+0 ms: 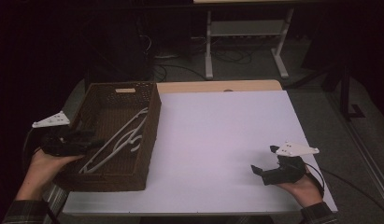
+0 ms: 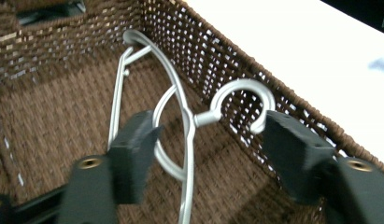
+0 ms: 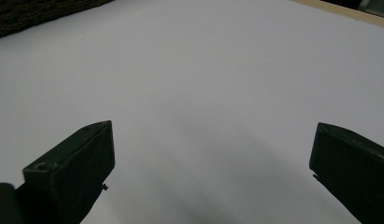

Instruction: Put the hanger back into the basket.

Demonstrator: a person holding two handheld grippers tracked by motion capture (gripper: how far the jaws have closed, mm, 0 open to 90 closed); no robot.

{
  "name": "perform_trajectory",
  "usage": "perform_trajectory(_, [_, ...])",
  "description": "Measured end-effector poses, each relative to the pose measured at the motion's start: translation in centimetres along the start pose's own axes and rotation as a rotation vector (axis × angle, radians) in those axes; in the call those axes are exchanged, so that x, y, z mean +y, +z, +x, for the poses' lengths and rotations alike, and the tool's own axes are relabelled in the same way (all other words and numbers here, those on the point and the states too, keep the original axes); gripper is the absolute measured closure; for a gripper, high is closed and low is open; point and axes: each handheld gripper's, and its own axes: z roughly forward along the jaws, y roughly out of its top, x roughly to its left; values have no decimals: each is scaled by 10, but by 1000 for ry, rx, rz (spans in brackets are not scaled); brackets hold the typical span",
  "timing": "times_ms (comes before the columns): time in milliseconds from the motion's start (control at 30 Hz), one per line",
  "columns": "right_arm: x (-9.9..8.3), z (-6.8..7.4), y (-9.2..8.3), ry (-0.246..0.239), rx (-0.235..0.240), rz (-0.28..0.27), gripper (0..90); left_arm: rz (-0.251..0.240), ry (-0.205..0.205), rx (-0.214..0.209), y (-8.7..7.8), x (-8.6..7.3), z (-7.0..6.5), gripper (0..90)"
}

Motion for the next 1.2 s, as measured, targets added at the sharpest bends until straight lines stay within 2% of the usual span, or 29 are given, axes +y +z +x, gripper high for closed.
perform_trajectory(100, [1,1,-1,0,3,-4,0,-12,18,9,5,7,-8,258])
perform_trajectory(267, [2,2,-2,-3,0,-9,0,-5,43,17,19,18,-22,165])
perform_trajectory(333, [2,2,-2,-4,0,-9,0,-9,52,16,25,23,-28,156])
perform_trajectory(533, [2,1,-3,-4,2,-11,0,-41,79,-9,41,36,-48,134])
perform_trajectory(733, [2,2,-4,-5,1,-15,0,-49,112,-39,58,48,-67,132])
perform_trajectory(933, [2,2,-4,-6,2,-16,0,-60,122,-78,78,55,-84,125])
perform_trajectory(1200, [2,1,-4,-3,3,-16,0,-61,138,-107,104,62,-108,85])
